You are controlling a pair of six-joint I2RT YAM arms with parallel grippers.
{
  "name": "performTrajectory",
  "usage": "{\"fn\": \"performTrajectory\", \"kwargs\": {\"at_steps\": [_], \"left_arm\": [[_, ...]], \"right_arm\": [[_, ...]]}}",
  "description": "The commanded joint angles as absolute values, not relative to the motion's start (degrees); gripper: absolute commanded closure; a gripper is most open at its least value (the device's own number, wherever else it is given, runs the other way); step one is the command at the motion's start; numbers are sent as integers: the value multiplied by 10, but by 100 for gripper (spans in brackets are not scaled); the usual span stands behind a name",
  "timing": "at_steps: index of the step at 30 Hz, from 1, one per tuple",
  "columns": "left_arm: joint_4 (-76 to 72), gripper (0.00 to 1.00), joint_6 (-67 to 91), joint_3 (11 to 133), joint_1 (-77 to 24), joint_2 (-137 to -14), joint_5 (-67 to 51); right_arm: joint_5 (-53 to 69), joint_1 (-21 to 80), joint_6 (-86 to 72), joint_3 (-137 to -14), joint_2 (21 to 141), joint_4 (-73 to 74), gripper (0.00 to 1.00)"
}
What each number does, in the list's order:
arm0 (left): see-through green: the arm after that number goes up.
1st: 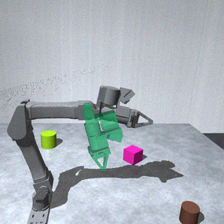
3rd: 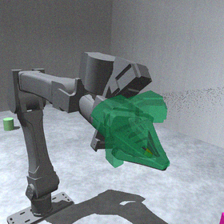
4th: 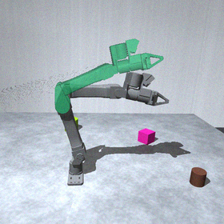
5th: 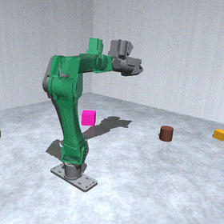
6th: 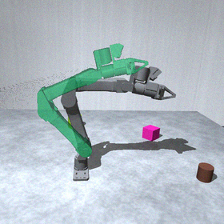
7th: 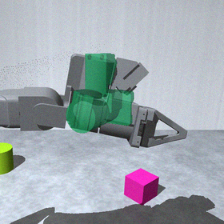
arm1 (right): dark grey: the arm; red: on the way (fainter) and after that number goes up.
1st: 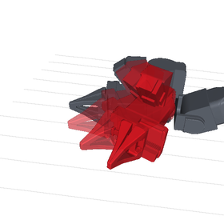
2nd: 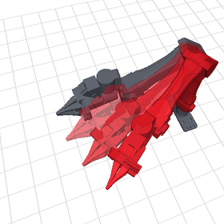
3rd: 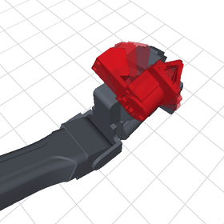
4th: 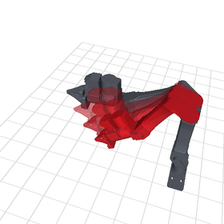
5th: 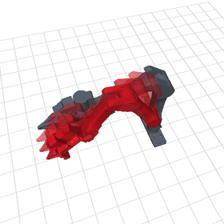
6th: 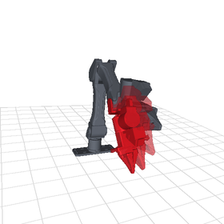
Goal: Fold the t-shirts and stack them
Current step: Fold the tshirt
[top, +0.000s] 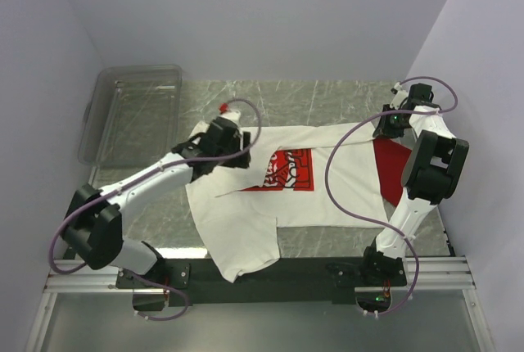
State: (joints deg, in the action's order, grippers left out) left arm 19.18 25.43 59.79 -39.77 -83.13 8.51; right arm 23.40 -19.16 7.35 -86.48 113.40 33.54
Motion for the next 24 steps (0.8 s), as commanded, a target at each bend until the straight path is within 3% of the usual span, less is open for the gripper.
{"fn": "performTrajectory", "kwargs": {"at_steps": [1, 5, 10, 20, 24], "left_arm": [[162, 31, 278, 611, -304, -818, 77], [144, 41, 307, 655, -221, -875, 60], [175, 44, 331, 752, -166, -1010, 100], [217, 47, 338, 891, -132, -1160, 144], [222, 54, 336, 901, -131, -1174, 140]], "right_arm": [[239, -197, 81, -887, 1113, 326, 79], [244, -195, 78, -886, 1115, 325, 79], [249, -191, 75, -886, 1116, 324, 79], [257, -188, 71, -885, 1120, 322, 79], [259, -187, 70, -885, 1120, 322, 79]]}}
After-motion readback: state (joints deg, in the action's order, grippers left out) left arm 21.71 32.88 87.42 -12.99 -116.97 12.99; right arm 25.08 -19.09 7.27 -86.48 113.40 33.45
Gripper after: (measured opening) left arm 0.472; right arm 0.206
